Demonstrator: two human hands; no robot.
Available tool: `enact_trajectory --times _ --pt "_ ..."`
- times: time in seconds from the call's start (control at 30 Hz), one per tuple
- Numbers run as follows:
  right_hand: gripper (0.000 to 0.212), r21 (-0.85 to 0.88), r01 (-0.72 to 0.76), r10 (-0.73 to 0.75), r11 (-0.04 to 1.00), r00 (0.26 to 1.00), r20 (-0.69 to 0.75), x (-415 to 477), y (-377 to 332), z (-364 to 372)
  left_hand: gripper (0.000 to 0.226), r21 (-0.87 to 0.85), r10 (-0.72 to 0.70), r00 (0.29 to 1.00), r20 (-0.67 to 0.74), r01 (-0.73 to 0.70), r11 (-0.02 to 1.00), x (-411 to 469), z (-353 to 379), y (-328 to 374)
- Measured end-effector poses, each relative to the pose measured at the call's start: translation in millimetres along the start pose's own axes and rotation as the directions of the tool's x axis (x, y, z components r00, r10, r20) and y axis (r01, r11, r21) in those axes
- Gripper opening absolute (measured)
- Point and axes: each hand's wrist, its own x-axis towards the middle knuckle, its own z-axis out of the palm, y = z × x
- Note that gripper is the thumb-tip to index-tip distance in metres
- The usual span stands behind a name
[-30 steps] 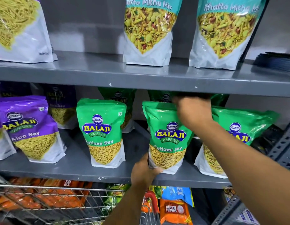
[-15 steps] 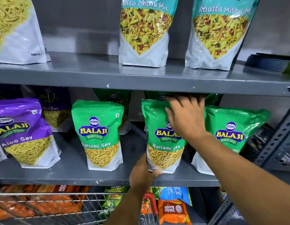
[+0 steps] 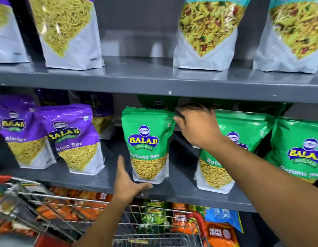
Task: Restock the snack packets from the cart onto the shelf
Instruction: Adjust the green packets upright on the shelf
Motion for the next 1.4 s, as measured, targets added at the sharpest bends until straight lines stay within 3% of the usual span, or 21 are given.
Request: enact_trajectory --times 0.13,0.27,0.37,0.47,0.6,0.67,0.83,0.9,1.0,1.2,1.3,1.4 --pt "0.028 0.014 -0.031 0.030 0.999 0.997 0.068 12.6 -11.7 0.7 0.118 0.002 -0.020 0.994 0.110 0.020 1.000 20.3 5.7 7.3" --pt "0.022 -0.102 0.047 -0.044 0.994 0.999 0.030 12.6 -3.9 -3.6 0.107 -0.010 -0.019 0.989 0.150 0.021 1.000 20.0 20.1 10.5" --pt "0.023 -0.134 -0.034 0.027 0.990 0.998 -0.058 0.5 3.1 -10.3 0.097 -0.022 0.011 0.980 0.199 -0.007 1.000 14.3 27.3 18.0" --pt "0.030 -0.096 -0.056 0.058 0.994 0.998 0.024 -0.1 -4.6 -22.3 0.090 -0.054 0.040 0.978 0.206 -0.029 0.998 11.7 30.5 19.7" --pt "0.044 -0.070 0.034 -0.014 0.997 0.964 0.265 22.1 -35.6 -29.7 0.086 -0.041 0.036 0.981 0.191 -0.029 0.999 8.3 29.8 18.6" --pt "0.044 -0.073 0.057 -0.032 0.996 0.951 0.307 34.5 -52.0 -18.8 0.082 -0.058 0.034 0.979 0.202 -0.023 0.998 7.8 29.0 18.3" --pt "0.022 0.022 0.007 -0.012 1.000 0.976 0.216 53.8 -66.4 7.8 0.080 -0.077 0.010 0.978 0.210 0.006 0.997 6.7 28.2 17.9" --pt "0.022 0.038 -0.059 0.053 0.998 0.989 0.138 53.0 -63.9 8.6 0.080 -0.066 -0.002 0.979 0.204 0.016 0.998 7.5 27.8 19.0" --pt "0.030 -0.057 -0.040 0.043 0.998 0.997 0.059 42.1 -60.2 3.9 0.081 -0.052 -0.002 0.978 0.210 0.013 0.999 8.7 27.9 18.8" --pt "0.045 -0.074 0.064 -0.041 0.995 0.960 0.279 36.4 -31.6 -31.7 0.079 -0.064 0.008 0.975 0.220 0.007 0.998 11.6 26.2 14.4" --pt "0.034 -0.185 0.143 -0.097 0.972 0.966 0.240 34.7 -11.3 -31.0 0.085 -0.076 0.032 0.972 0.234 -0.015 0.997 12.5 26.9 12.1" --pt "0.029 -0.270 0.128 -0.088 0.954 0.984 0.158 31.2 -14.9 -27.8 0.087 -0.109 0.060 0.971 0.232 -0.035 0.993 12.1 25.6 10.3"
